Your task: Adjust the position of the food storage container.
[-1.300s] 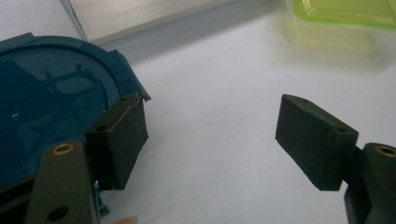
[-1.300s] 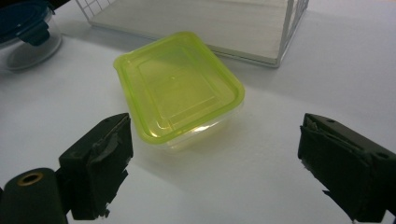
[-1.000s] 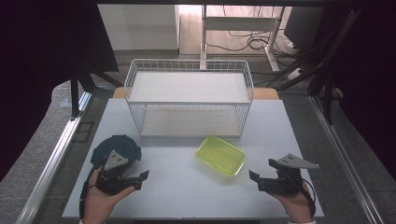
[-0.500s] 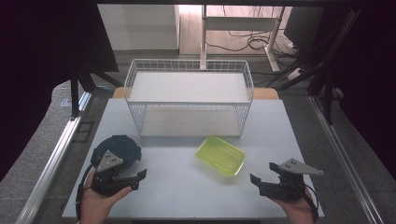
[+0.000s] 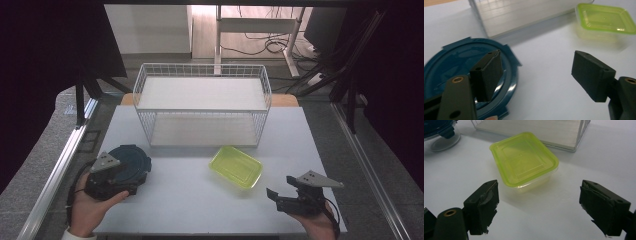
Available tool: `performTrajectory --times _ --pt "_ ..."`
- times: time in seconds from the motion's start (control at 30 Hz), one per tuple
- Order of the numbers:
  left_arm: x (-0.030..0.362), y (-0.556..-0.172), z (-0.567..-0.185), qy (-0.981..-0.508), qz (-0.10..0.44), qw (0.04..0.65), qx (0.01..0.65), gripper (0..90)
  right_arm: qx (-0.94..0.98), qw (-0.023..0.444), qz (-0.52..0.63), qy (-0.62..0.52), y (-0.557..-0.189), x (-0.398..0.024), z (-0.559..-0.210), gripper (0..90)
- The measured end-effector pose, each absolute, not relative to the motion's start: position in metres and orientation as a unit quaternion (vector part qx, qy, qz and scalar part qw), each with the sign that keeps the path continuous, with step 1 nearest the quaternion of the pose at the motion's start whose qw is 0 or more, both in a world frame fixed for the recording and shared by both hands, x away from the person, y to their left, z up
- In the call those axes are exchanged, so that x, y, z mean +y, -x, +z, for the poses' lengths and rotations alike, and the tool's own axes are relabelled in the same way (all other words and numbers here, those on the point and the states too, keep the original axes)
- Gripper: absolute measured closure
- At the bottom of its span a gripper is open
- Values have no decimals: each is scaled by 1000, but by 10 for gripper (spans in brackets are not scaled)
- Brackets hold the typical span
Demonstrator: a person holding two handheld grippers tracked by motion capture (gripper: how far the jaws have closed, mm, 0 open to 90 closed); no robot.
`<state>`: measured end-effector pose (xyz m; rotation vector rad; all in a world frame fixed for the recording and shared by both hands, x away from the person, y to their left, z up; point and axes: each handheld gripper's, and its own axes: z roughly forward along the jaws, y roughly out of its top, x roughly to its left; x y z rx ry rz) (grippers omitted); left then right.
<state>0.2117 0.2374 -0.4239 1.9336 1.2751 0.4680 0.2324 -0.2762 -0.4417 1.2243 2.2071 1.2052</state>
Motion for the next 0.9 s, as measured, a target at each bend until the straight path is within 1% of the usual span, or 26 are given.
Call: performTrajectory --times 0.03,0.07,0.1,0.17,0.27,0.3,0.33,0.4,0.47,0.5,0.57,0.67,0.7,0.77,0.87,0.9 --pt "248 -210 -425 -757 184 377 502 241 777 172 426 -431 -232 -277 -441 158" --pt "248 -210 -425 -757 184 377 502 241 777 172 426 -431 -232 -277 -441 158" --pt "260 -211 -427 -754 186 374 507 241 775 174 426 -432 -232 -278 -440 158" --pt "267 -212 -429 -751 187 372 512 241 775 173 427 -433 -232 -279 -440 158" --pt "292 -223 -434 -741 194 361 531 253 774 174 423 -438 -235 -280 -442 159" --pt "292 -223 -434 -741 194 361 531 258 774 173 422 -439 -235 -280 -443 158" --pt "304 -228 -437 -736 197 357 540 263 775 174 421 -439 -235 -280 -443 158" --pt "310 -232 -438 -735 195 357 543 271 775 174 419 -439 -235 -280 -444 158" --pt "321 -238 -442 -732 193 354 549 294 777 174 416 -440 -234 -279 -444 158" --pt "325 -241 -444 -732 193 348 553 329 777 174 416 -439 -233 -278 -443 158" --pt "332 -248 -448 -734 194 333 559 343 777 174 416 -439 -233 -278 -443 159" --pt "340 -259 -450 -731 192 322 570 436 777 175 416 -438 -233 -278 -443 159" --pt "345 -267 -449 -732 191 316 573 522 777 176 415 -440 -233 -279 -444 159" --pt "347 -272 -448 -731 193 311 576 609 777 175 414 -441 -234 -279 -444 158" --pt "355 -290 -450 -736 181 293 582 724 778 176 412 -441 -235 -279 -445 158" --pt "355 -290 -450 -736 181 293 582 756 778 176 412 -441 -235 -279 -445 158"
